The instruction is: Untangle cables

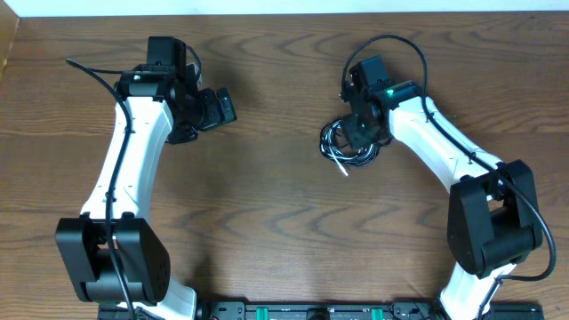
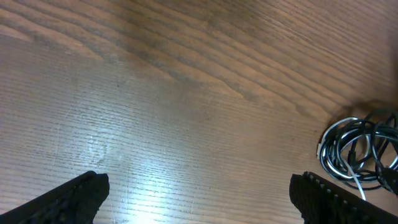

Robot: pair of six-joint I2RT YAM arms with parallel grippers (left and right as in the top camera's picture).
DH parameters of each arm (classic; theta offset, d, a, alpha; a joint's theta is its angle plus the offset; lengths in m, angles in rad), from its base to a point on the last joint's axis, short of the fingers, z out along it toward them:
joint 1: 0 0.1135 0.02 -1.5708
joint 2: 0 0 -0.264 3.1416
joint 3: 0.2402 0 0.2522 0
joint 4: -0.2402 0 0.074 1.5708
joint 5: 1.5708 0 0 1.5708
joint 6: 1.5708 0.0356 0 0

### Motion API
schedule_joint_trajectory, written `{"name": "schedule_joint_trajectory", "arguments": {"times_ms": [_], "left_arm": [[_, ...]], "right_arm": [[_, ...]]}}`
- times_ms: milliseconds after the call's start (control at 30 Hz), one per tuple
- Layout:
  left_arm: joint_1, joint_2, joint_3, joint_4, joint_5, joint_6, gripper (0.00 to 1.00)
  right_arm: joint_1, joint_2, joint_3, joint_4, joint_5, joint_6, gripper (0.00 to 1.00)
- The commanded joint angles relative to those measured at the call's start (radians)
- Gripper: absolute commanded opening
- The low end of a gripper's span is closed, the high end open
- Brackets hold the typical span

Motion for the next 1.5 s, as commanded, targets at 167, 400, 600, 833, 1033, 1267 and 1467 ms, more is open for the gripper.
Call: {"name": "schedule_joint_trajectory", "arguments": {"times_ms": [167,400,600,833,1033,1267,1467], "left_arm": [[0.003,0.005,0.002,-0.003,-0.006,0.007,0.98],[0.003,0.005,0.002,-0.003,-0.006,0.007,0.98],[0.003,0.005,0.002,-0.003,-0.006,0.007,0.98],[0.003,0.005,0.002,-0.003,-0.006,0.007,0.98],[0.003,0.005,0.002,-0.003,-0.006,0.007,0.98],[0.003,0.005,0.002,-0.003,-0.006,0.007,0.98],[0.003,0.005,0.002,-0.003,-0.006,0.007,0.98]], "right_arm": [[0.0,0.002,-0.003,0.039,-0.185,0.001,0.66],[0.0,0.002,-0.003,0.074,-0.666,-0.026,0.01],[-0.024,0.0,-0.003,0.115,-1.039,-0.203,0.01],[-0.112,-0.001,-0.003,0.174,-1.025,-0.166,0.01],[-0.121,-0.001,-0.003,0.102,-0.67,-0.032,0.01],[-0.119,0.0,-0.003,0.093,-0.67,-0.032,0.01],[-0.126,0.0,-0.003,0.101,-0.855,-0.032,0.01]]}}
